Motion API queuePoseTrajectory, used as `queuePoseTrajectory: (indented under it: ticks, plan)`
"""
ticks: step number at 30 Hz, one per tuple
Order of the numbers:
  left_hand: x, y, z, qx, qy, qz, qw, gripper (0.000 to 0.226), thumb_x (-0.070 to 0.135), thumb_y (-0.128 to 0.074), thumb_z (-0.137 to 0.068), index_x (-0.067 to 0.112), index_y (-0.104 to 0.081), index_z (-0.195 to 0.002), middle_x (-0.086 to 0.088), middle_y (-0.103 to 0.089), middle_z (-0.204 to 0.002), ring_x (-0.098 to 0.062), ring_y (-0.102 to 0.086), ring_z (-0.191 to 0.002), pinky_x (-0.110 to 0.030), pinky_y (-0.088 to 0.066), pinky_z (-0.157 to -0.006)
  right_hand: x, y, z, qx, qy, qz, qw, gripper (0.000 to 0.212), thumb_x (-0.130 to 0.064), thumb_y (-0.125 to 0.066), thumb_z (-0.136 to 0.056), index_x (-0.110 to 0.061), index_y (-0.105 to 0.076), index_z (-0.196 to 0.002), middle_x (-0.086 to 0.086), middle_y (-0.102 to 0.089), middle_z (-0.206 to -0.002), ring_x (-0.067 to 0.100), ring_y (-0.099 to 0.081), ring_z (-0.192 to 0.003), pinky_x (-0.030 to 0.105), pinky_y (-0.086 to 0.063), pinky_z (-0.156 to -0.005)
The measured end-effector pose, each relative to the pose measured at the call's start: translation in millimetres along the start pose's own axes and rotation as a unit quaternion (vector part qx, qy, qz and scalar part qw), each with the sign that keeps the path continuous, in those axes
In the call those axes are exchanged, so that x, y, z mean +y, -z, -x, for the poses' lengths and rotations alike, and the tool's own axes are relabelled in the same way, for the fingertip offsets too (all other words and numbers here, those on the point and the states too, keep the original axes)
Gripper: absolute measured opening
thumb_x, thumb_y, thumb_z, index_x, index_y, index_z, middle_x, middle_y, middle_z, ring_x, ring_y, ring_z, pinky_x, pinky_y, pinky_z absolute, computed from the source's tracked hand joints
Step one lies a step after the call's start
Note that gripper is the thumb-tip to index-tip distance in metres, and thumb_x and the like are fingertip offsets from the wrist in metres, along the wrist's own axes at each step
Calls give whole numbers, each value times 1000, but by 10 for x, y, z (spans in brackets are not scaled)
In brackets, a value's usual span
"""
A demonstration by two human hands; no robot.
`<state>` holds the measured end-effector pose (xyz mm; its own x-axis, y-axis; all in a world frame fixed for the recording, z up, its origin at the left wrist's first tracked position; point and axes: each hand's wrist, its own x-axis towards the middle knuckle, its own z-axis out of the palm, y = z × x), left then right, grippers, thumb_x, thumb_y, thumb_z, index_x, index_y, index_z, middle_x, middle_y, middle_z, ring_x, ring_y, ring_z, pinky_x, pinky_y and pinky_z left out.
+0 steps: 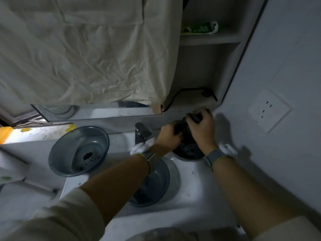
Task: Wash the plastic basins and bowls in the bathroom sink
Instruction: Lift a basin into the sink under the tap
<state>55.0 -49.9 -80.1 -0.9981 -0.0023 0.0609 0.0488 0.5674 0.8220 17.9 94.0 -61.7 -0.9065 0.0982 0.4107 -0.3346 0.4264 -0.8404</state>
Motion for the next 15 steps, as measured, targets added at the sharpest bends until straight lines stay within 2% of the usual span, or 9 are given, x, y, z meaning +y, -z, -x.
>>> queuePoseTrajectory:
  ticks: [2, 4, 6, 8, 9, 12, 15]
  plan:
    - [-132, 29, 117, 0, 28, 11, 1000, 31, 14, -59, -90, 1, -75, -113, -24, -79, -106, -37, -76, -99, -39, -58, -85, 88, -98, 150, -11, -15, 11, 1000, 24, -20, -71, -86, -16, -48, -82, -4, -52, -78, 7, -49, -72, 18, -36, -64]
    - [-329, 34, 245, -5, 56, 18, 998, 24, 17, -56, -88, 4, -73, -99, -27, -78, -91, -34, -75, -75, -39, -61, -72, 189, -273, 306, -32, -33, 3, 999, 24, -18, -71, -86, -17, -47, -86, -5, -54, -79, 8, -51, -75, 20, -37, -67]
    - [-436, 60, 366, -12, 62, 26, 998, 12, 9, -57, -92, 9, -66, -84, -27, -75, -81, -25, -66, -57, -34, -56, -59, 219, -383, 422, -48, -34, 1, 998, 21, -16, -70, -87, -16, -50, -91, -2, -58, -86, 6, -53, -81, 17, -41, -73]
    - [-640, 94, 514, -6, 93, 25, 995, 15, 2, -57, -94, 3, -66, -82, -25, -75, -79, -21, -63, -55, -33, -54, -57, 262, -551, 524, -86, -31, -5, 996, 15, -13, -67, -88, -13, -53, -93, -2, -59, -89, 1, -51, -81, 6, -38, -70]
    - [-737, 117, 573, -6, 114, 28, 993, 15, 3, -57, -94, 0, -68, -84, -23, -75, -77, -22, -65, -56, -35, -56, -57, 283, -626, 567, -108, -34, -3, 994, 13, -12, -66, -88, -11, -55, -93, -1, -60, -88, 2, -52, -80, 6, -38, -68]
    - [-945, 184, 718, -14, 162, 36, 986, 20, 8, -58, -96, 2, -70, -82, -12, -73, -70, -19, -66, -53, -33, -58, -54, 313, -791, 691, -176, -59, 9, 982, 5, -12, -65, -88, -11, -60, -89, 1, -65, -86, 10, -59, -80, 15, -42, -66]
    - [-1167, 237, 861, -13, 190, 47, 981, 24, 12, -58, -98, 9, -67, -76, -9, -71, -68, -20, -66, -55, -34, -58, -54, 357, -998, 851, -232, -78, 28, 969, 2, -12, -66, -89, -10, -66, -90, 6, -71, -90, 18, -64, -85, 25, -48, -72]
